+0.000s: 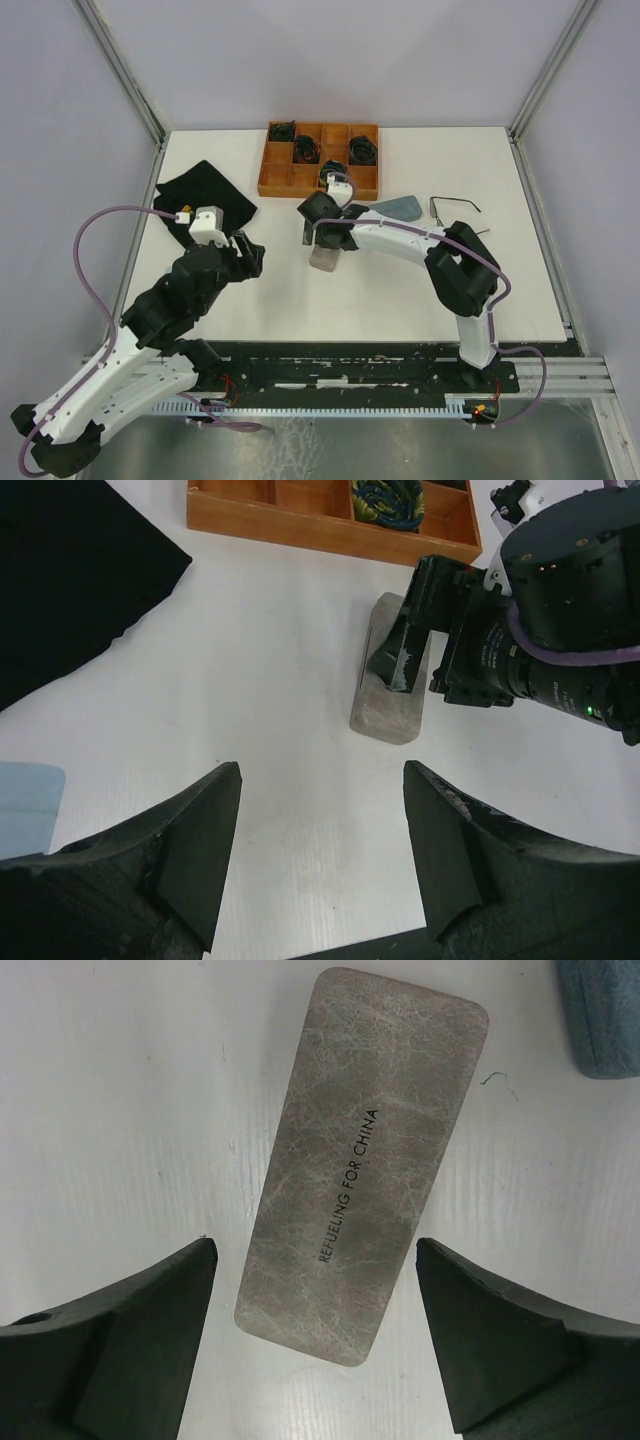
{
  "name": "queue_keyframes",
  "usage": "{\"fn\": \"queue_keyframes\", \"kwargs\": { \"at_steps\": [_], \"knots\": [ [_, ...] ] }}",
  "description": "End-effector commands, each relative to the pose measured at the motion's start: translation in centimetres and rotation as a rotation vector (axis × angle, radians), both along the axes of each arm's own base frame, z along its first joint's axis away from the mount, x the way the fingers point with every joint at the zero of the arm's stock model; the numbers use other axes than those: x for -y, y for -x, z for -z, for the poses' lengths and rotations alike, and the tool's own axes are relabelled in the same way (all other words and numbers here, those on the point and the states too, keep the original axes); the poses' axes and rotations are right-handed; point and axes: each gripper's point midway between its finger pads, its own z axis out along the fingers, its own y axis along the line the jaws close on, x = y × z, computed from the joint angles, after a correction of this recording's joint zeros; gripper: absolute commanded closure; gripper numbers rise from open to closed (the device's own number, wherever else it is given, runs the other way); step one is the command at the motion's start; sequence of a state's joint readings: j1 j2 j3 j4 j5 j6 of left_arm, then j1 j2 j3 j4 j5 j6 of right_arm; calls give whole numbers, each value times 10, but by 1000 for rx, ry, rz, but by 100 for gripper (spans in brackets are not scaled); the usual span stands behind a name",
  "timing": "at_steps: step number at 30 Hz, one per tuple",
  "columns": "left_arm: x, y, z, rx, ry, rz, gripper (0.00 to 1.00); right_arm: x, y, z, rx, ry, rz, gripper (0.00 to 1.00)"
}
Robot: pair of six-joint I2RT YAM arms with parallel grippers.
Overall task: Organize the sunglasses
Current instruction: Move the sunglasses case at the center of the board.
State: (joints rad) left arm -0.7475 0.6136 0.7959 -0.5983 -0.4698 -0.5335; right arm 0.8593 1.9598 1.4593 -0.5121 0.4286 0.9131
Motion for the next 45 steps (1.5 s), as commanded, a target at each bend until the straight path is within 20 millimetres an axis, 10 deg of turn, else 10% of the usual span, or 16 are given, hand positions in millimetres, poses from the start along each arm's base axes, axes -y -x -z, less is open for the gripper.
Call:
{"fn": "queue_keyframes", "kwargs": {
  "at_steps": [1,21,36,45],
  "knots": [
    [-10,1,5,6,-54,-12,27,0,-9,-5,16,59,52,10],
    [-11,3,8,13,-62,-4,27,-19,-4,31,-80,118,-51,21],
    [-15,2,8,18,-61,-27,28,-103,-11,25,-57,46,-318,27],
    [-18,2,9,15,-67,-47,27,-146,-19,-3,18,-38,-443,13]
  ]
}}
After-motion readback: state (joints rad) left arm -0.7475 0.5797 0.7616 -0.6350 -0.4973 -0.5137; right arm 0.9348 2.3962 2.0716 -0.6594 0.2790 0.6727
